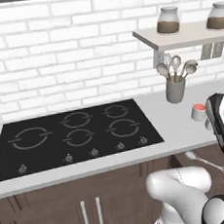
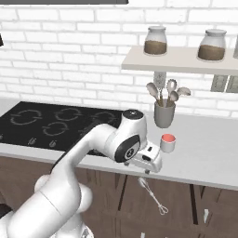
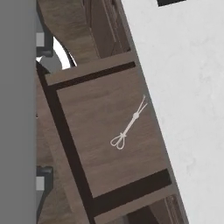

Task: Pick the tongs from the drawer and place it on the counter.

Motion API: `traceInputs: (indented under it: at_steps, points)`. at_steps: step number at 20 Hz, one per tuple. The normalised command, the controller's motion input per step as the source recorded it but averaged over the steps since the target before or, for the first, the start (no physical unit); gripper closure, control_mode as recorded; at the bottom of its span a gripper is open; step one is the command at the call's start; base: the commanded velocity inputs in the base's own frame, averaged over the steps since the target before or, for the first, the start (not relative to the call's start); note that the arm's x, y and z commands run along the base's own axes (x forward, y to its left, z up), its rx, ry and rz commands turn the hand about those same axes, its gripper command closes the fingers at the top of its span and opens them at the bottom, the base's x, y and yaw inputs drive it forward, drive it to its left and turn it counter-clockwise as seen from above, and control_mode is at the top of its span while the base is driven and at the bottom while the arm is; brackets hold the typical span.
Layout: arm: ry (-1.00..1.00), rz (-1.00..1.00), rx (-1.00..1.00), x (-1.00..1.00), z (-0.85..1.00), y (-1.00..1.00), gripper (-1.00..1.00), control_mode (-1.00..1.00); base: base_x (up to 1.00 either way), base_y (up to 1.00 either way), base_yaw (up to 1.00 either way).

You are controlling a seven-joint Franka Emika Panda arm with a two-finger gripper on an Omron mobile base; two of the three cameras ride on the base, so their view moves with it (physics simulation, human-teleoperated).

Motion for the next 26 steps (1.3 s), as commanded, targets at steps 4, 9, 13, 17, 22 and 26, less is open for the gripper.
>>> traceInputs:
  at_steps: [4,9,13,17,22,26]
  points:
    - [-0.02,-0.06,0.09,-0.51,-0.8,-0.39,-1.0,-1.0,0.0,0.0,0.0]
    - [-0.05,-0.03,0.04,-0.3,-0.82,-0.29,-1.0,-1.0,0.0,0.0,0.0]
    - [0.14,-0.02,0.02,0.25,-0.47,0.0,-1.0,-1.0,0.0,0.0,0.0]
    - [0.13,0.0,0.0,0.23,-0.62,0.0,-1.0,-1.0,0.0,0.0,0.0]
    - [0.1,0.0,0.02,0.18,-0.5,-0.1,-1.0,-1.0,0.0,0.0,0.0]
    - [0.06,0.0,0.08,0.09,-0.32,-0.36,-1.0,-1.0,0.0,0.0,0.0]
